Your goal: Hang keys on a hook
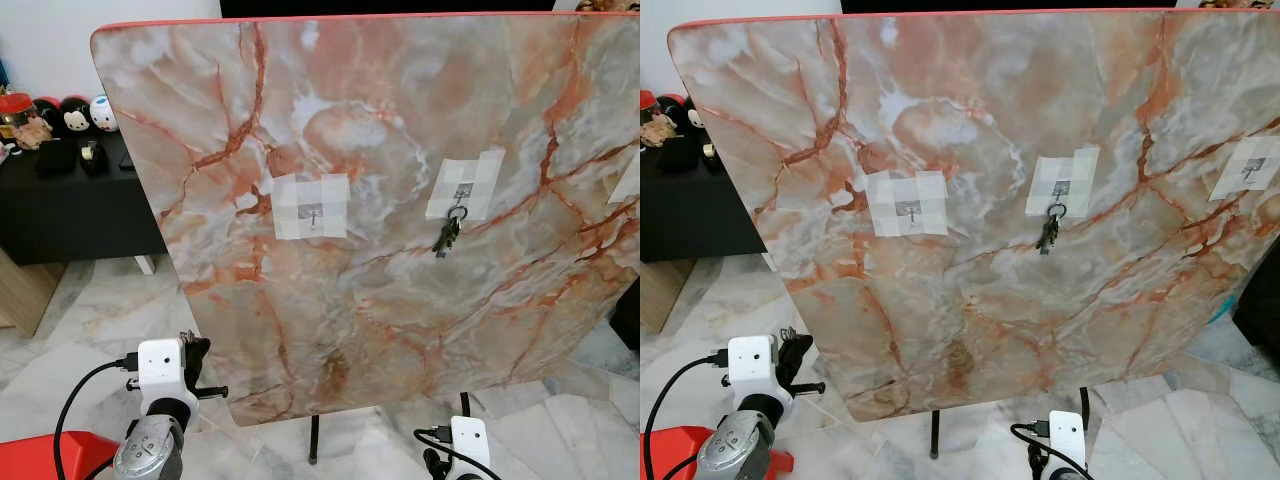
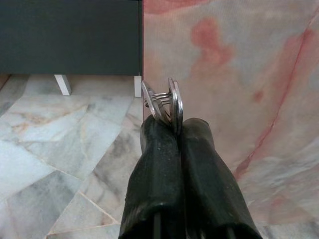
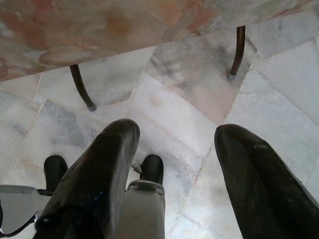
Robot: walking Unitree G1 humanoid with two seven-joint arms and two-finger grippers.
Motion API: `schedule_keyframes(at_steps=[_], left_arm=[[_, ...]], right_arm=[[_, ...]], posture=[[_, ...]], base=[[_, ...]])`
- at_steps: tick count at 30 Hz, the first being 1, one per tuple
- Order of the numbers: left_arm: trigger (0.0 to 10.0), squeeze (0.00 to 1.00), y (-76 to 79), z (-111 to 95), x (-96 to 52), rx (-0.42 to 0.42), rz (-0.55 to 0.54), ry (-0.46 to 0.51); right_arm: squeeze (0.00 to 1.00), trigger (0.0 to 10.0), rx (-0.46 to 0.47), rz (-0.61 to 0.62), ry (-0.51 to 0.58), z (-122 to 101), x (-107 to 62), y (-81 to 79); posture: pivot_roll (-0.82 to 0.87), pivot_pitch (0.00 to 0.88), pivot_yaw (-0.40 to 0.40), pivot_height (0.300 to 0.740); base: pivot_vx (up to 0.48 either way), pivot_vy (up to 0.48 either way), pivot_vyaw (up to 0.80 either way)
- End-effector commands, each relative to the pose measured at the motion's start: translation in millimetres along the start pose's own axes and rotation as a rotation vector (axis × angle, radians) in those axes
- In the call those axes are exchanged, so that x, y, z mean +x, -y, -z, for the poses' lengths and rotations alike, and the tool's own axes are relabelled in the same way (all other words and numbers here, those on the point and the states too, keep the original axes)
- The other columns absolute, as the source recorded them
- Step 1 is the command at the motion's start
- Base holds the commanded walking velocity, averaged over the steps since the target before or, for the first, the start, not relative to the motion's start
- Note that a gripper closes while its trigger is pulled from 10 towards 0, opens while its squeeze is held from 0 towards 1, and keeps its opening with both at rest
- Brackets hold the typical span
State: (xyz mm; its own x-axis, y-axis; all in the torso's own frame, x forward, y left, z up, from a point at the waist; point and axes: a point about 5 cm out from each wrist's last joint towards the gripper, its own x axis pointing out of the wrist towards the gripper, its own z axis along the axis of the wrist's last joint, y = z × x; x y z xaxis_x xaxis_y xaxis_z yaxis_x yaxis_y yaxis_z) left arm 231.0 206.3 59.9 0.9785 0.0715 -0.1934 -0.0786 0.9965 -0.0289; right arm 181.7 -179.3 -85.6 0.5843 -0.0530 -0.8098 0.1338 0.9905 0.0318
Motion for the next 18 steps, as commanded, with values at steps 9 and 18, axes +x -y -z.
schedule_keyframes(at_steps=[9,18], left_arm=[[10.0,0.0,-1.4,-1.4,-2.8,-0.022,-0.012,0.017],[10.0,0.0,-2.6,-2.9,-3.4,-0.037,-0.015,0.029]], right_arm=[[0.0,10.0,-0.01,-0.004,-0.019,1.0,0.1,1.5],[0.0,10.0,-0.014,-0.008,-0.024,1.3,0.1,1.0]], posture=[[0.1,0.0,-0.045,0.74],[0.1,0.0,-0.045,0.74]], base=[[0.0,0.0,-0.62],[0.0,0.197,-0.77]])
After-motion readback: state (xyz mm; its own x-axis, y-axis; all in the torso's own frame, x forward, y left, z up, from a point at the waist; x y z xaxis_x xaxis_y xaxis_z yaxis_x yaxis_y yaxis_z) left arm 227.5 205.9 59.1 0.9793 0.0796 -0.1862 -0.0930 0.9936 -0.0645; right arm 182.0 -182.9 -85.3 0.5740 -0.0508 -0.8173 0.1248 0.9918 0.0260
